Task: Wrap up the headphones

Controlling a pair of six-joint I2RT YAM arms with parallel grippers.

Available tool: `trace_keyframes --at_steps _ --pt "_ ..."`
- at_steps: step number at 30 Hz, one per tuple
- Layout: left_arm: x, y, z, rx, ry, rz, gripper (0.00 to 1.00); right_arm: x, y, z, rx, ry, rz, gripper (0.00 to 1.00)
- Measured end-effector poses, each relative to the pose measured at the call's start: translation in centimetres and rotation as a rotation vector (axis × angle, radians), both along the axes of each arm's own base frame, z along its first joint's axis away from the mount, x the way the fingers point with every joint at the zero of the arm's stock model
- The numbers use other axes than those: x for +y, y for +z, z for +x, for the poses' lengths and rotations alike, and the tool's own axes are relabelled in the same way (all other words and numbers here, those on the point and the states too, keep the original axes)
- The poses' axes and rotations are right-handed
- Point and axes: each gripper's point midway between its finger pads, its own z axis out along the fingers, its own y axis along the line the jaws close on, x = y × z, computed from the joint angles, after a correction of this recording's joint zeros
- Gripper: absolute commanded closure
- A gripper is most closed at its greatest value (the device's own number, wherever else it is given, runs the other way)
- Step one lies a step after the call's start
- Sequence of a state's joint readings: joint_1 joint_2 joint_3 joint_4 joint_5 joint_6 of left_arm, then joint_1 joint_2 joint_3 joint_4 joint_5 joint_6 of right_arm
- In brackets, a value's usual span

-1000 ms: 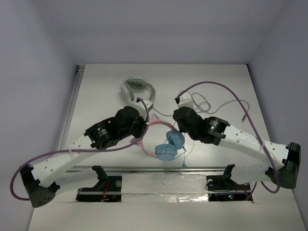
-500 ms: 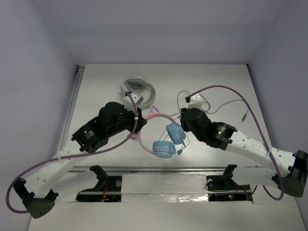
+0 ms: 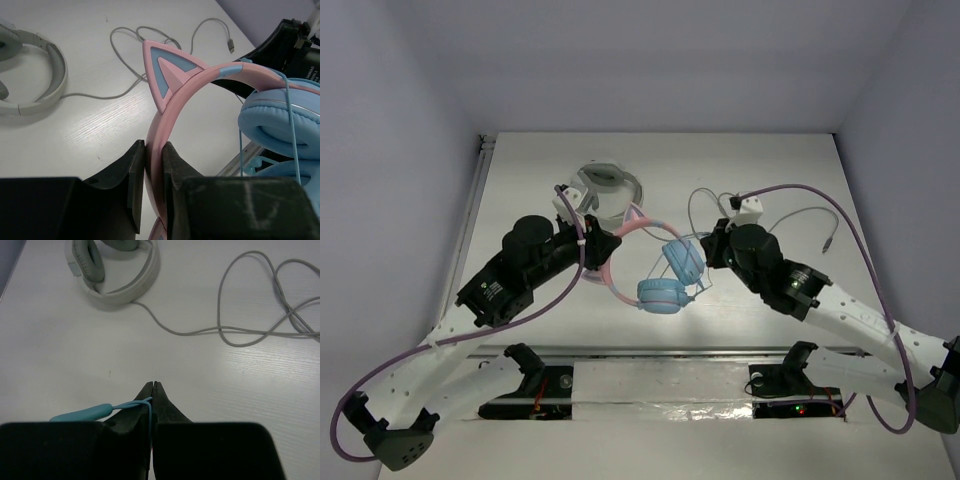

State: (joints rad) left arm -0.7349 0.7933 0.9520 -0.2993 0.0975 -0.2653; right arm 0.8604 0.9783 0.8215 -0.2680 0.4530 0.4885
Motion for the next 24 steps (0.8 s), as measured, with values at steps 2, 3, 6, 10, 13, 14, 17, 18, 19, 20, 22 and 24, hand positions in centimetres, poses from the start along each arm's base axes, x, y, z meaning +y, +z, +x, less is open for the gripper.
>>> trace_keyframes --at_steps 2,3,6,10,13,14,17,18,19,20,22,24 --pt "0.0 0.6 0.1 -0.012 -0.001 -0.027 1.00 -0.3 0.2 0.2 -0.003 -0.008 0.019 1.00" --pt "-0.1 0.9 0.0 -0.015 -0.006 -0.042 1.00 -0.5 0.3 0.4 -0.003 -0.012 0.027 0.96" --pt "-0.5 1.8 0.0 -0.021 -0.019 -0.086 1.00 0.0 0.2 1.0 0.004 -0.004 0.066 0.85" --pt "-1.0 3.0 0.1 -0.029 -0.020 -0.146 1.00 1.3 -1.4 0.3 0.022 0.060 0.112 0.81" --pt "-1.1 3.8 0.5 -0.033 -0.002 -0.183 1.00 1.8 -2.4 -0.3 0.026 0.099 0.150 0.79" --pt "-1.0 3.9 0.7 -0.032 0.009 -0.191 1.00 1.9 -2.5 -0.5 0.025 0.106 0.160 0.80" --pt "-0.9 3.9 1.4 -0.028 0.046 -0.198 1.00 1.9 -2.3 -0.5 0.015 0.106 0.179 0.80" --pt "-0.9 4.0 1.5 -0.027 0.052 -0.206 1.00 2.0 -2.3 -0.4 0.012 0.103 0.182 0.81" --pt "-0.9 4.2 1.7 -0.028 0.057 -0.215 1.00 2.1 -2.4 -0.2 0.014 0.100 0.181 0.80" --pt "-0.9 4.3 1.8 -0.029 0.058 -0.221 1.00 2.2 -2.7 -0.1 0.019 0.099 0.177 0.78" --pt "-1.0 4.6 2.0 -0.028 0.060 -0.235 1.00 2.6 -3.7 0.3 0.043 0.094 0.166 0.70" --pt "-1.2 4.9 2.2 -0.022 0.056 -0.253 1.00 2.9 -5.2 0.5 0.078 0.087 0.145 0.61"
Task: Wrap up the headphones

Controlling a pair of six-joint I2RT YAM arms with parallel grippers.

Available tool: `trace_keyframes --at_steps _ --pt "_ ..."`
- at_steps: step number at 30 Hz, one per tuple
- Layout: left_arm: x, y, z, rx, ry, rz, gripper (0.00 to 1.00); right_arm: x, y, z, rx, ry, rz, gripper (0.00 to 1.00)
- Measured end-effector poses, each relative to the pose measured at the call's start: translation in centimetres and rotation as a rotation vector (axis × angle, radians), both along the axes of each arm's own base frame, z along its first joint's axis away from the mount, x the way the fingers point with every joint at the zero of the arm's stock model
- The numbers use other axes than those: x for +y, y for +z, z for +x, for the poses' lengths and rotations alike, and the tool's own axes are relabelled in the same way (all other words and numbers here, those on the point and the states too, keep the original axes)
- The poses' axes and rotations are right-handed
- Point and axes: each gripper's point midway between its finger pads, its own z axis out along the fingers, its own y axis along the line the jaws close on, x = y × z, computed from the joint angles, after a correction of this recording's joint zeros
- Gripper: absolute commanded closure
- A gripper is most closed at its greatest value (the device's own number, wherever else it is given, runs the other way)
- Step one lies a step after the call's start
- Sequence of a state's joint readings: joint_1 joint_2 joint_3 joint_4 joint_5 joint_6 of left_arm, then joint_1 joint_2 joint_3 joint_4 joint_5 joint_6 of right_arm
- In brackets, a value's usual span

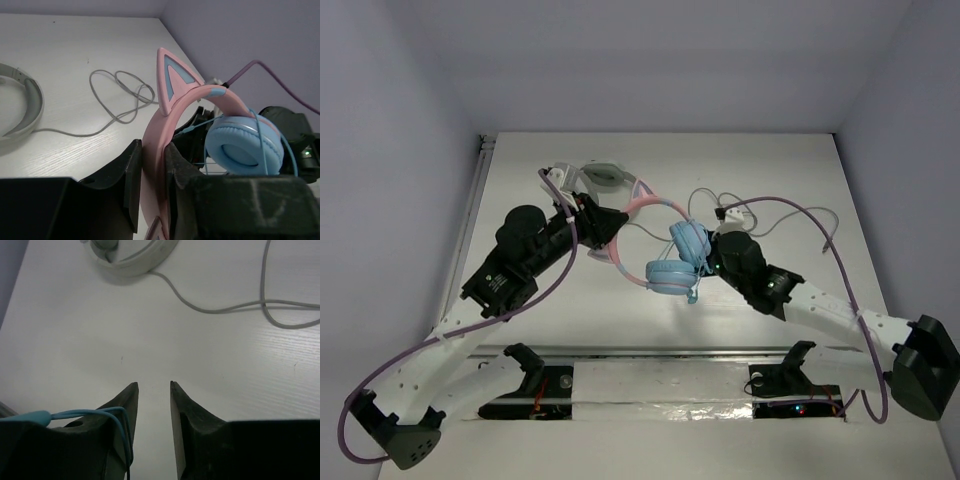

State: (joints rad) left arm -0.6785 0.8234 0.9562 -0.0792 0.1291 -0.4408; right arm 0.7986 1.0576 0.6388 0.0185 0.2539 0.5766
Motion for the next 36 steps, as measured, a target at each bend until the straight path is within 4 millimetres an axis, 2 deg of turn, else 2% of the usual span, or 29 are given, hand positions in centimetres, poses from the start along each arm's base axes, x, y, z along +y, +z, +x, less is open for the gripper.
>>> trace_keyframes --at_steps 1,2,4,8,9,12,17,19,20,21,25,27,31,33,34,35,36 --pt "0.0 0.1 0.1 0.003 -0.001 -0.012 1.00 0.1 -0.7 0.1 0.016 -0.001 -0.013 0.58" --pt "0.0 0.3 0.3 0.005 0.000 -0.024 1.00 0.1 -1.3 0.1 0.030 -0.002 -0.025 0.50" --pt "0.1 1.0 0.5 0.005 0.004 -0.060 1.00 0.2 -2.1 0.1 0.050 -0.003 -0.041 0.47" --pt "0.3 3.0 0.7 -0.021 0.002 -0.142 1.00 -0.2 -1.8 0.1 0.043 -0.013 -0.040 0.42" --pt "0.5 3.3 0.7 -0.023 0.003 -0.156 1.00 -0.5 -1.3 0.0 0.035 -0.023 -0.037 0.42" --pt "0.9 3.8 0.7 -0.027 0.010 -0.189 1.00 -1.6 0.6 -0.3 0.002 -0.054 -0.023 0.30" --pt "1.8 3.6 0.9 0.003 0.030 -0.243 1.00 -3.6 4.4 -0.7 -0.048 -0.110 -0.004 0.20" --pt "1.9 3.3 1.1 0.017 0.034 -0.260 1.00 -4.4 5.5 -1.0 -0.059 -0.127 0.000 0.18" --pt "2.0 3.1 1.3 0.025 0.040 -0.263 1.00 -4.8 6.0 -1.3 -0.061 -0.133 0.003 0.11" --pt "2.1 2.7 1.4 0.035 0.048 -0.264 1.00 -5.2 6.4 -1.6 -0.065 -0.140 0.010 0.08" --pt "2.7 1.2 2.2 0.065 0.095 -0.244 1.00 -6.7 9.0 -2.8 -0.103 -0.152 0.055 0.07" --pt "3.0 0.9 2.5 0.068 0.115 -0.229 1.00 -7.3 10.9 -3.4 -0.136 -0.153 0.094 0.02" --pt "3.1 0.1 2.9 0.077 0.133 -0.206 1.00 -8.1 15.2 -4.2 -0.205 -0.151 0.160 0.02" --pt "3.2 -0.3 3.1 0.081 0.142 -0.196 1.00 -8.3 16.7 -4.3 -0.230 -0.150 0.179 0.03" --pt "3.2 -0.8 3.2 0.088 0.149 -0.187 1.00 -8.4 17.1 -4.3 -0.239 -0.149 0.180 0.06" --pt "3.3 -1.1 3.3 0.092 0.153 -0.182 1.00 -8.4 17.2 -4.3 -0.242 -0.147 0.176 0.20" --pt "3.4 -1.4 3.4 0.096 0.159 -0.175 1.00 -8.4 17.1 -4.4 -0.243 -0.142 0.164 0.28"
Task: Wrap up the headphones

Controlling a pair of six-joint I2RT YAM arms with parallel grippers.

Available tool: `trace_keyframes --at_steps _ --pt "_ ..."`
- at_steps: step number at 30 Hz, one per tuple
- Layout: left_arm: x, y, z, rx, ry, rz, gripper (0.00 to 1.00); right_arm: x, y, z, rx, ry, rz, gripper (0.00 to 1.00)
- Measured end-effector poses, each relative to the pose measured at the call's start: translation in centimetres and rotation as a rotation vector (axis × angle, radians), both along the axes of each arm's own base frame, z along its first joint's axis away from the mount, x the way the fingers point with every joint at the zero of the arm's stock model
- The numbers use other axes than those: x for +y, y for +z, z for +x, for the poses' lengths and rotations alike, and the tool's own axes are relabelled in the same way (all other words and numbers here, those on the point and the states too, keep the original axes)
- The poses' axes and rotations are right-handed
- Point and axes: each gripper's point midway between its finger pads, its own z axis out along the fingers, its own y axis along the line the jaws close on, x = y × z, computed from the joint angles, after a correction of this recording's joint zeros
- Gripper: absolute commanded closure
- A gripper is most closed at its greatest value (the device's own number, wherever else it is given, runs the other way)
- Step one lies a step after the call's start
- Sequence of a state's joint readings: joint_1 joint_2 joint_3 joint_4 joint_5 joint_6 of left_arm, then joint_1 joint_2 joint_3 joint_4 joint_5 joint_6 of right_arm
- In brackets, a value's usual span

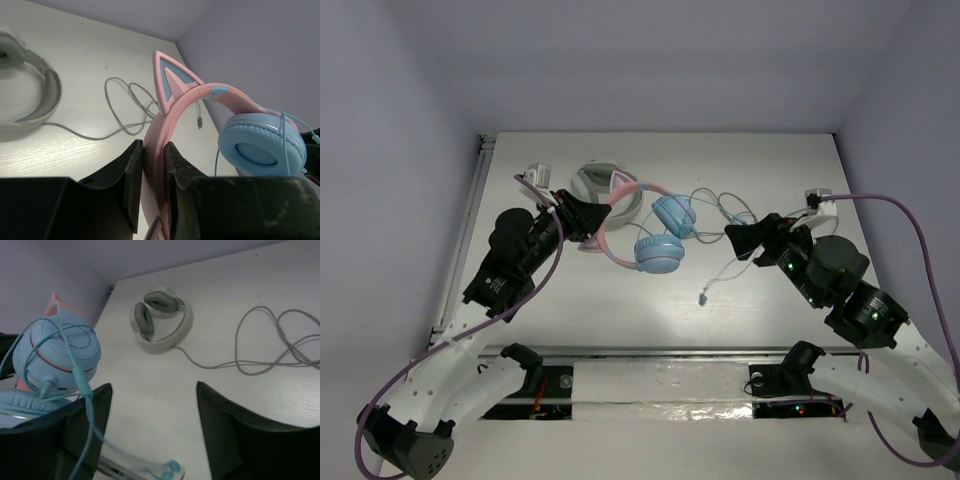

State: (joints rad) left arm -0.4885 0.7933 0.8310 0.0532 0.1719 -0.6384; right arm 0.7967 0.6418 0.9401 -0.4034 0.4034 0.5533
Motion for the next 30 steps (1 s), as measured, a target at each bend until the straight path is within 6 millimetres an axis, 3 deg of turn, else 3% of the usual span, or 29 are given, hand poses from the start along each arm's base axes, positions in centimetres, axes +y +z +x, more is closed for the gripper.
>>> trace_keyframes --at_steps 1,2,5,9,14,20,23,28,30 --pt "0.1 -0.3 0.1 0.006 0.005 0.009 1.00 0.1 -0.2 -0.1 0.002 0.010 -0.012 0.43" --pt "0.2 -0.5 0.2 0.009 0.011 0.016 1.00 0.3 -0.4 -0.3 0.005 0.031 -0.027 0.72" --pt "0.6 -0.8 0.7 0.013 0.026 0.030 1.00 1.0 -0.6 -0.9 0.009 0.091 -0.047 0.99" --pt "0.7 -2.1 1.5 0.040 0.036 0.052 1.00 1.4 0.5 -1.3 -0.010 0.125 -0.053 1.00" --pt "0.5 -4.8 1.8 0.094 0.030 0.089 1.00 0.8 4.6 -0.9 -0.082 0.100 -0.052 1.00" --pt "-1.3 -6.4 1.3 0.132 -0.095 0.109 1.00 0.7 8.3 1.5 -0.141 0.013 -0.103 1.00" --pt "-2.6 -6.9 0.5 0.141 -0.189 0.112 1.00 1.3 7.2 3.5 -0.122 -0.032 -0.171 1.00" --pt "-3.6 -7.1 -1.2 0.131 -0.315 0.130 1.00 2.1 2.9 5.8 -0.048 -0.076 -0.312 1.00" --pt "-3.9 -7.3 -1.8 0.127 -0.357 0.147 1.00 2.0 2.1 6.3 -0.035 -0.093 -0.344 1.00"
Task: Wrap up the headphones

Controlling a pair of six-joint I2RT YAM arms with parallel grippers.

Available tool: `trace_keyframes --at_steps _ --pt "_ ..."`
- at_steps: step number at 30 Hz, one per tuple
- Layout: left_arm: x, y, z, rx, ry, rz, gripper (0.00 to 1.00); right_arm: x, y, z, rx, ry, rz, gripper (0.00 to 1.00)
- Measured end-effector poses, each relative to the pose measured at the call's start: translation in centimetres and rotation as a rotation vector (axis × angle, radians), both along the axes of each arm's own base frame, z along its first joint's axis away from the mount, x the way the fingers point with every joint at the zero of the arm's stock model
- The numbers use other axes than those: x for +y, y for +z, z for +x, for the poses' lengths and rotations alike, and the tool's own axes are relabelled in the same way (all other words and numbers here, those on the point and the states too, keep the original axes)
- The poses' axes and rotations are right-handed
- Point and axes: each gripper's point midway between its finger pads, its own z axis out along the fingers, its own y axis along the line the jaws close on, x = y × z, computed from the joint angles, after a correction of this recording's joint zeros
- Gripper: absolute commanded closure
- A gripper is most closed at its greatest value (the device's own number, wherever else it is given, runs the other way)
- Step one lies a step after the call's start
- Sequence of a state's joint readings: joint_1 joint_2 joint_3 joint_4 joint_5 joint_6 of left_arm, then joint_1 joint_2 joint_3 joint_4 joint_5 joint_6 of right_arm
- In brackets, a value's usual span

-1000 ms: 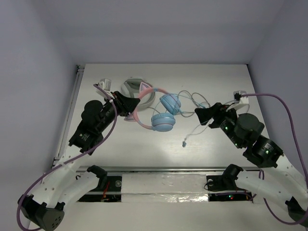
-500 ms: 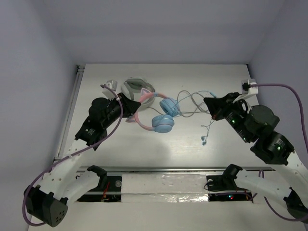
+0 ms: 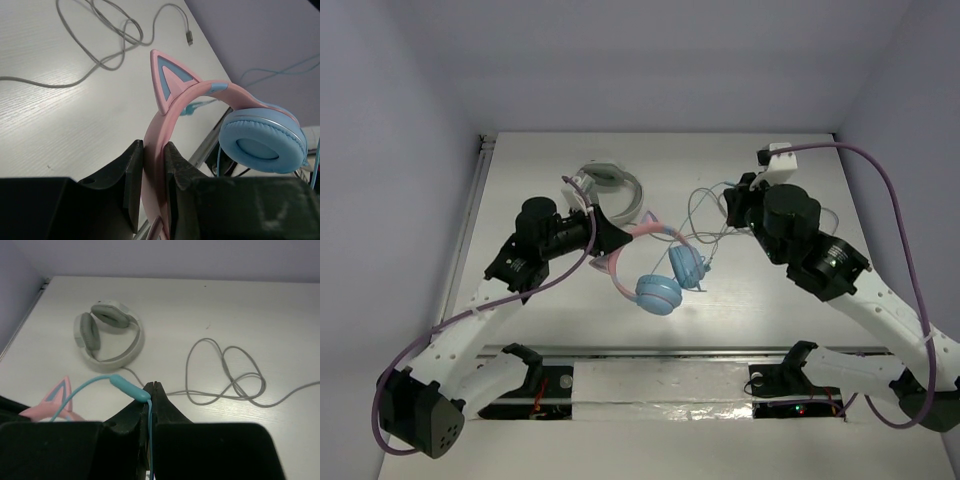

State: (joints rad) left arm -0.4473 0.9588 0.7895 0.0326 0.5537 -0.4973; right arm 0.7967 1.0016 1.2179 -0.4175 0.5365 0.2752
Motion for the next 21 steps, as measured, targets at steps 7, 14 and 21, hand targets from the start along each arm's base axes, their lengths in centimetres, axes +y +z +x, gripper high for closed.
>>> trace_keyframes --at_steps 7,14,21 --pt "-0.1 -0.1 -1.7 -0.010 -0.082 0.023 1.00 -1.0 -0.4 0.8 -0.006 -0.056 -0.027 1.00" --pt "-0.7 4.4 -3.0 -0.108 -0.157 -0.071 1.00 -0.6 -7.1 0.3 0.092 -0.032 -0.035 1.00" --pt "-1.9 7.9 -4.0 -0.142 -0.249 -0.203 1.00 2.6 -11.0 -2.5 0.147 0.186 0.082 0.93"
